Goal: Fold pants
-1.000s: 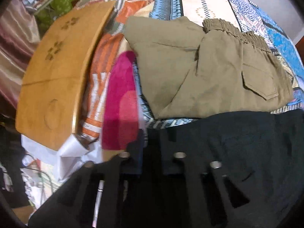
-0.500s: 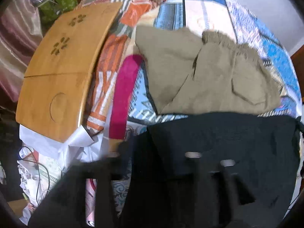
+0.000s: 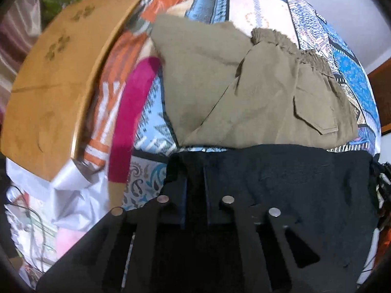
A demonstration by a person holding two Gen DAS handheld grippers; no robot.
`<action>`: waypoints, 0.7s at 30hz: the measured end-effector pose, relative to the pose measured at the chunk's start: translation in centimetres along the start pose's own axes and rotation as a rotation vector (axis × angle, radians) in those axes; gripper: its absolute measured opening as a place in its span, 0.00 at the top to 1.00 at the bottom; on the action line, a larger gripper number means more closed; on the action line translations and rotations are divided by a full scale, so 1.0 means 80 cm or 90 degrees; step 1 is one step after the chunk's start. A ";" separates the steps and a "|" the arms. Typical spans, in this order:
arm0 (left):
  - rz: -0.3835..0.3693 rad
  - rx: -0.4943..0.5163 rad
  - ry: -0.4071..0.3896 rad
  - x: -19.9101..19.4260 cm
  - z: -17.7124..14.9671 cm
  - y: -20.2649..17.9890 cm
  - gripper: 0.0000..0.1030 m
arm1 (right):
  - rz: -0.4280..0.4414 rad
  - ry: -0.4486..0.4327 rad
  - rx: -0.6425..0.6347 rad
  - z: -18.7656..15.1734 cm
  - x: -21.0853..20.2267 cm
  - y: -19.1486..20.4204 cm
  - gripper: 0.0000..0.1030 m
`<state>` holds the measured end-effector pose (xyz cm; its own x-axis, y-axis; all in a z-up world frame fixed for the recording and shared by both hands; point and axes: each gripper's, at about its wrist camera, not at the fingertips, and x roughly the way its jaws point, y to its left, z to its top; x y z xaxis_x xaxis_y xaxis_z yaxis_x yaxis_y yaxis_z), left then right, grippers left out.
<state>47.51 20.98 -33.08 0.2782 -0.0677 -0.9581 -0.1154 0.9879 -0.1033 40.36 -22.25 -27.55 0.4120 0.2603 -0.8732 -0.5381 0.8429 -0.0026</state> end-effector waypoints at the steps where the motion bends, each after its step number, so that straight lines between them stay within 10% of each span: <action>1: 0.011 0.007 -0.016 -0.007 0.001 -0.005 0.91 | -0.007 -0.001 0.001 0.000 -0.001 0.000 0.93; 21: 0.007 0.033 -0.261 -0.225 -0.082 -0.028 0.93 | -0.028 -0.155 0.053 -0.037 -0.187 0.028 0.95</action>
<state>36.53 19.05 -17.33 0.6347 -0.0061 -0.7727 -0.0750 0.9948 -0.0694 30.85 -25.67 -15.96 0.6041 0.3199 -0.7299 -0.4576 0.8891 0.0109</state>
